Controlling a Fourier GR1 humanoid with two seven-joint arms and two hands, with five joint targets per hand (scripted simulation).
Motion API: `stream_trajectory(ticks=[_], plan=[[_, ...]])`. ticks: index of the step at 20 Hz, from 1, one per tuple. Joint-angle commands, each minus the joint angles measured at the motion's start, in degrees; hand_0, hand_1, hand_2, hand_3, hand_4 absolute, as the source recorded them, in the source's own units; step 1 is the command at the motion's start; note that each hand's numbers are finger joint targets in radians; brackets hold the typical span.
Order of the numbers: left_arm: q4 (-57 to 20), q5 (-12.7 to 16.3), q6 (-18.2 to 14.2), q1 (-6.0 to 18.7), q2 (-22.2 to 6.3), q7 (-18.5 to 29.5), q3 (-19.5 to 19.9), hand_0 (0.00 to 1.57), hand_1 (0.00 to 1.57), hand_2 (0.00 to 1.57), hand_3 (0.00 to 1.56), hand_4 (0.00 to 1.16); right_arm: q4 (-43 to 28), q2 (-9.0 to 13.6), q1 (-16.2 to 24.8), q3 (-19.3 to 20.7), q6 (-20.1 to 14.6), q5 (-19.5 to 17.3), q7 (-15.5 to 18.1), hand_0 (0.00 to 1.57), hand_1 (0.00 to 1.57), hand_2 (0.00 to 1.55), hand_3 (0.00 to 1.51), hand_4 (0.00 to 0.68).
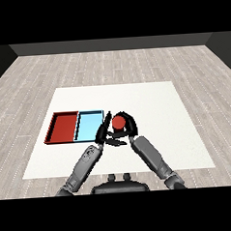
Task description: Pick the red can and put it in the red box
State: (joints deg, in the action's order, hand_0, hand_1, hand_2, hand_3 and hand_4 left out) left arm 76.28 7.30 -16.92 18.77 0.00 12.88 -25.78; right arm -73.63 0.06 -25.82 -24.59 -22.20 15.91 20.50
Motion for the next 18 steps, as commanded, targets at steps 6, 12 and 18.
stream_trajectory(ticks=[6, 12, 18], plan=[[-3.0, 1.4, -1.3, 4.9, 0.0, -1.8, -0.2, 0.0, 0.0, 0.0, 0.0, 0.0, -4.7, -0.1, -1.8, -2.7, -1.8, -0.9, -4.6, 1.45, 1.45, 1.43, 1.38, 0.614], [-2.5, 1.7, -4.9, 5.8, 0.0, -2.9, -4.5, 0.0, 0.0, 0.0, 0.0, 0.0, -1.2, -0.1, -5.0, -7.4, -5.9, 5.5, -0.7, 1.46, 1.46, 1.44, 1.39, 0.588], [-1.8, -3.0, -7.4, 4.6, 0.0, -4.4, -2.1, 0.0, 0.0, 0.0, 0.0, 0.43, -5.4, 0.0, -2.4, -9.8, -7.7, 3.1, -0.6, 1.49, 1.49, 1.46, 1.41, 0.504]])
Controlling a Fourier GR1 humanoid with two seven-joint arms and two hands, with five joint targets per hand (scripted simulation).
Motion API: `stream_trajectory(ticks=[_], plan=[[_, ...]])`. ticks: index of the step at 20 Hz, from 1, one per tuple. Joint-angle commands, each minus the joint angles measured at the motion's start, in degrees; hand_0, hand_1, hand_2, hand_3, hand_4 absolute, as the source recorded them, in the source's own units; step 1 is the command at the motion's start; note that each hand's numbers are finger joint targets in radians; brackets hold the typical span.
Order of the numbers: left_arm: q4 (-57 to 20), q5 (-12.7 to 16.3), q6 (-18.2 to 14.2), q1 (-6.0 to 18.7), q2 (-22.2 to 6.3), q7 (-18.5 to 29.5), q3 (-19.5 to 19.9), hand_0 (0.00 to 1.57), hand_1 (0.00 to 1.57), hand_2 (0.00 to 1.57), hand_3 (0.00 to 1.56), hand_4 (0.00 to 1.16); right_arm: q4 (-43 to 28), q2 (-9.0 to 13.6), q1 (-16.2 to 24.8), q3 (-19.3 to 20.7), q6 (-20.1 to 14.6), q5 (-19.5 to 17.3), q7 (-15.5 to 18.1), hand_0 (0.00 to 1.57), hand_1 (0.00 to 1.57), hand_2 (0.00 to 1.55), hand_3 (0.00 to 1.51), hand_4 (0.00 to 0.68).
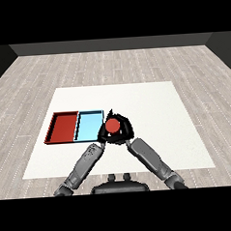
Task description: Pick the red can and put it in the red box
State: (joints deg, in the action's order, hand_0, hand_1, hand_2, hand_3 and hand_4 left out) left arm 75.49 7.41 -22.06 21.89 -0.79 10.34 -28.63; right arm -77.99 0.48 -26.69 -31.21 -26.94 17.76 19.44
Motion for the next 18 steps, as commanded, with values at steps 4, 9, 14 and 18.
stream_trajectory(ticks=[4, 9, 14, 18], plan=[[0.6, -1.0, -5.8, 0.8, 0.7, -4.1, -3.5, 1.3, 1.3, 1.32, 1.25, 0.86, -0.1, -0.4, 1.3, 0.3, 2.5, 1.1, 2.2, 1.51, 1.51, 1.46, 1.4, 0.528], [-0.4, -0.3, -6.0, 0.2, 0.7, -3.6, -4.0, 1.57, 1.57, 1.54, 1.46, 1.02, -1.1, -0.4, -1.3, -0.5, 0.9, 1.5, 1.1, 1.46, 1.46, 1.44, 1.39, 0.555], [-0.5, -1.1, -11.2, 3.9, 0.7, -5.5, -5.0, 1.57, 1.57, 1.48, 1.36, 0.85, 4.2, -0.4, -3.9, -1.9, 0.3, 5.1, 3.7, 1.5, 1.5, 1.44, 1.39, 0.56], [-5.0, 2.2, -9.7, 5.0, 0.7, -0.7, -2.8, 1.57, 1.57, 1.5, 1.38, 0.87, 4.9, -0.4, -2.3, -4.6, -1.6, 6.6, 7.9, 1.52, 1.52, 1.46, 1.4, 0.538]])
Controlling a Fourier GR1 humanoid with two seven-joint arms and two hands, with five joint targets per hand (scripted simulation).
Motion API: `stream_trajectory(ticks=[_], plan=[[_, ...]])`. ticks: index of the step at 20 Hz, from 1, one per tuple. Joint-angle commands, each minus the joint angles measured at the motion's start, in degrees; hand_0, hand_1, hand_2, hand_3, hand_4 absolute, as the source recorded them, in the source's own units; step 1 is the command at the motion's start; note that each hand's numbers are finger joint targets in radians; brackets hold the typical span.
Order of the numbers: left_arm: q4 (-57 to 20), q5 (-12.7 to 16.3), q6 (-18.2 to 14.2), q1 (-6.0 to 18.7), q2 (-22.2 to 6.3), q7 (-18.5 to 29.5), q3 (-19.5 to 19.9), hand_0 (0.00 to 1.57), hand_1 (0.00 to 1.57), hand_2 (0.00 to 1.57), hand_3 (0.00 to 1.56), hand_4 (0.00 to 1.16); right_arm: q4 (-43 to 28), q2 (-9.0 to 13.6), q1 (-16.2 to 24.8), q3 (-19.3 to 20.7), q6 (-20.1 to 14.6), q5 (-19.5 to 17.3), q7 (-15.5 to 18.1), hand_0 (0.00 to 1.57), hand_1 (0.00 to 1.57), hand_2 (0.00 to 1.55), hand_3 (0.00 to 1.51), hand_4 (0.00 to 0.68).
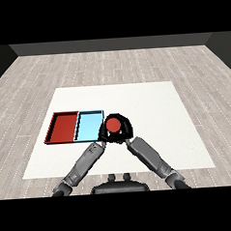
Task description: Pick the red can and put it in the red box
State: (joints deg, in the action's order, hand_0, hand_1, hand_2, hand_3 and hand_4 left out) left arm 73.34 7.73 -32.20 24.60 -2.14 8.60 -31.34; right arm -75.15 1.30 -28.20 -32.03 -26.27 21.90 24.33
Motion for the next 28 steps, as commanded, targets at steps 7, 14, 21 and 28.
stream_trajectory(ticks=[7, 14, 21, 28], plan=[[-0.6, 3.5, 0.9, 2.1, 2.0, 2.5, 0.7, 1.57, 1.57, 1.54, 1.45, 0.96, -2.9, -1.2, -0.4, -0.5, 0.8, 0.3, -3.3, 1.47, 1.47, 1.45, 1.4, 0.532], [0.1, 2.7, -1.0, 1.4, 2.1, 1.9, -0.8, 1.57, 1.57, 1.57, 1.49, 1.14, -5.5, -1.2, 1.7, 1.9, 4.8, -3.0, -3.8, 0.0, 0.0, 0.0, 0.0, 0.0], [3.8, -1.2, -3.4, 0.6, 2.1, -0.8, -3.1, 1.57, 1.57, 1.57, 1.48, 1.15, -7.3, -1.3, 3.1, 3.3, 3.7, -7.9, -4.2, 0.0, 0.0, 0.0, 0.0, 0.0], [2.8, -1.6, 1.7, -2.7, 2.1, 0.3, 1.9, 1.57, 1.57, 1.57, 1.48, 1.14, -12.6, 0.1, 2.0, 9.6, 3.7, -11.8, -9.8, 0.0, 0.0, 0.0, 0.0, 0.0]])
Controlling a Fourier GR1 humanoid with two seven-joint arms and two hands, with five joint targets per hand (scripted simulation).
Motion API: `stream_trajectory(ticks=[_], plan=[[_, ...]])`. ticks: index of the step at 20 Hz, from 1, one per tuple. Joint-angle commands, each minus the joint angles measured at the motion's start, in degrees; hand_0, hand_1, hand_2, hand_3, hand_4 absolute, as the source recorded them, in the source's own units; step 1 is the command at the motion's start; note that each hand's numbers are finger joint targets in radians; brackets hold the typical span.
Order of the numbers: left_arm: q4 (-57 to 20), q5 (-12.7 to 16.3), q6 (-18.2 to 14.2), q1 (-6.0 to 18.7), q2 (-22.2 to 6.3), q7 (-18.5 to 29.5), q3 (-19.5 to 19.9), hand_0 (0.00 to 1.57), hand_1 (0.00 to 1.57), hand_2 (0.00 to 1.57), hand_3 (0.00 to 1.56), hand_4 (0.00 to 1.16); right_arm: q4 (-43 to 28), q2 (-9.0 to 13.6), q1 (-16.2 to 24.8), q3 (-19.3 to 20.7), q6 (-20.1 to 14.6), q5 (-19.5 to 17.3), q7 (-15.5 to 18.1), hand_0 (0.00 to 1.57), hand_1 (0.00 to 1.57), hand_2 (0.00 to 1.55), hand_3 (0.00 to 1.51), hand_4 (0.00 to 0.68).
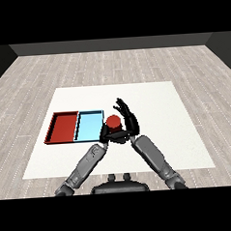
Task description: Pick the red can and put it in the red box
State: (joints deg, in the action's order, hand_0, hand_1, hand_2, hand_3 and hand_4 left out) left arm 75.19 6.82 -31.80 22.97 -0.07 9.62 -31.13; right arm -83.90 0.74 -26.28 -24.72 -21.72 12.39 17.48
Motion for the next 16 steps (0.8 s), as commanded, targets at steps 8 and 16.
stream_trajectory(ticks=[8, 16], plan=[[2.6, -1.2, 0.6, -4.7, -2.8, 1.2, 3.4, 1.57, 1.57, 1.55, 1.45, 1.12, -20.3, 7.0, 5.3, 7.7, -0.7, -2.4, -6.5, 0.0, 0.0, 0.0, 0.0, 0.0], [10.7, -0.8, 5.7, -6.0, -11.8, -2.1, 10.1, 1.57, 1.57, 1.57, 1.46, 1.12, -20.1, 10.4, 16.9, 17.9, 7.6, 6.4, -1.4, 0.0, 0.0, 0.0, 0.0, 0.0]])
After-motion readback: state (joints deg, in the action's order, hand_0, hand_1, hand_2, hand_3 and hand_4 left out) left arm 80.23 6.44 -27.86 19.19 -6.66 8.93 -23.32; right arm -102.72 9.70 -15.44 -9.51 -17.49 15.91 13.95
